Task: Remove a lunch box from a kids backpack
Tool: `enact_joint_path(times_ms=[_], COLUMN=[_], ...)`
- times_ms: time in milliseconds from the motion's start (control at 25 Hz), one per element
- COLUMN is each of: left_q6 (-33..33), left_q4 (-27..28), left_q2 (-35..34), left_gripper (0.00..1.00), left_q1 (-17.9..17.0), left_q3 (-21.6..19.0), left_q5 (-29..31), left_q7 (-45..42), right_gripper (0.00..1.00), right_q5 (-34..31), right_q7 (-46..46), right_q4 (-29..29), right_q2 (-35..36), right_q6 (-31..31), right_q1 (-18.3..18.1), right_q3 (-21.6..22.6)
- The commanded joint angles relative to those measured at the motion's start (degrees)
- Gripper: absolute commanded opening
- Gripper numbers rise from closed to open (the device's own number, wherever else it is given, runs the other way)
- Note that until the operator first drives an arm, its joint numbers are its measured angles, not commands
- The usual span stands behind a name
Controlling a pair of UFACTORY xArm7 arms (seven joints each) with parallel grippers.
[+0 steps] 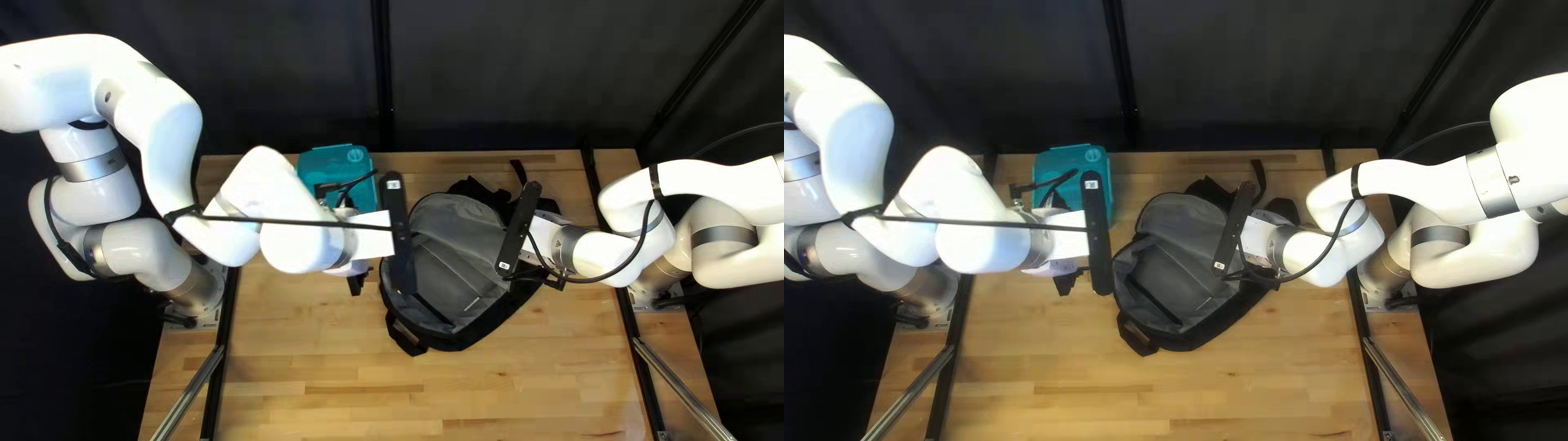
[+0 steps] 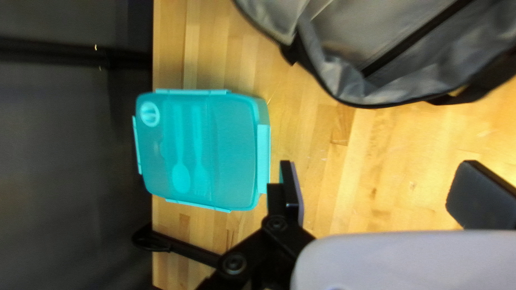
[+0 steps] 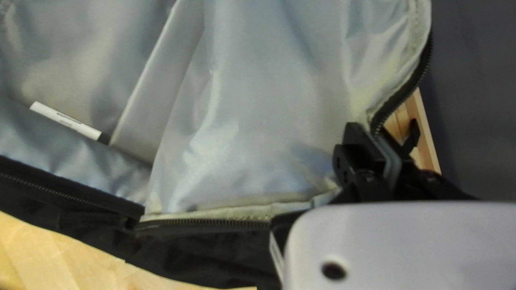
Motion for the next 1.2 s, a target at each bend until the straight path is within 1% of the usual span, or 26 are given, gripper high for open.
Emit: enact_joint_path(times_ms=[40,80,120,400,440,480,520,840,880,920,960,1000,1040,1200], left_q6=[2.96,4.16,4.62,4.62,4.62,4.62,4.62,4.62,4.62,4.62,4.62,4.62,4.62,4.62], left_q4=[7.55,9.55,10.25,10.25,10.25,10.25,10.25,10.25,10.25,10.25,10.25,10.25,10.25,10.25], left_q2=[-2.68,-3.62,-4.06,-4.06,-4.06,-4.06,-4.06,-4.06,-4.06,-4.06,-4.06,-4.06,-4.06,-4.06], left_gripper=[1.0,1.0,1.0,1.0,1.0,1.0,1.0,1.0,1.0,1.0,1.0,1.0,1.0,1.0], left_q1=[-2.75,-3.35,-3.67,-3.67,-3.67,-3.67,-3.67,-3.67,-3.67,-3.67,-3.67,-3.67,-3.67,-3.67], left_q3=[1.8,1.95,1.96,1.96,1.96,1.96,1.96,1.96,1.96,1.96,1.96,1.96,1.96,1.96], left_q5=[-2.46,-3.04,-3.21,-3.21,-3.21,-3.21,-3.21,-3.21,-3.21,-3.21,-3.21,-3.21,-3.21,-3.21], left_q7=[6.57,8.19,8.91,8.91,8.91,8.91,8.91,8.91,8.91,8.91,8.91,8.91,8.91,8.91], right_gripper=[0.0,0.0,0.0,0.0,0.19,0.76,1.0,1.0,1.0,1.0,1.0,1.0,1.0,1.0], right_q5=[0.0,0.0,0.0,0.0,0.0,0.0,0.0,0.0,2.04,3.4,6.48,7.92,10.68,14.35], right_q7=[0.0,0.0,0.0,0.0,0.0,0.0,0.0,0.0,-1.05,-1.99,-3.86,-4.54,-5.51,-4.59], right_q4=[0.0,0.0,0.0,0.0,0.0,0.0,0.0,0.0,0.18,0.75,2.42,3.41,5.7,9.6], right_q2=[0.0,0.0,0.0,0.0,0.0,0.0,0.0,0.0,-1.26,-1.88,-3.15,-3.7,-4.6,-5.09], right_q6=[0.0,0.0,0.0,0.0,0.0,0.0,0.0,0.0,1.83,2.77,5.01,6.18,8.57,12.29], right_q1=[0.0,0.0,0.0,0.0,0.0,0.0,0.0,0.0,2.0,2.94,5.16,6.25,8.28,11.19], right_q3=[0.0,0.0,0.0,0.0,0.0,0.0,0.0,0.0,0.7,0.55,0.18,0.11,0.42,2.81])
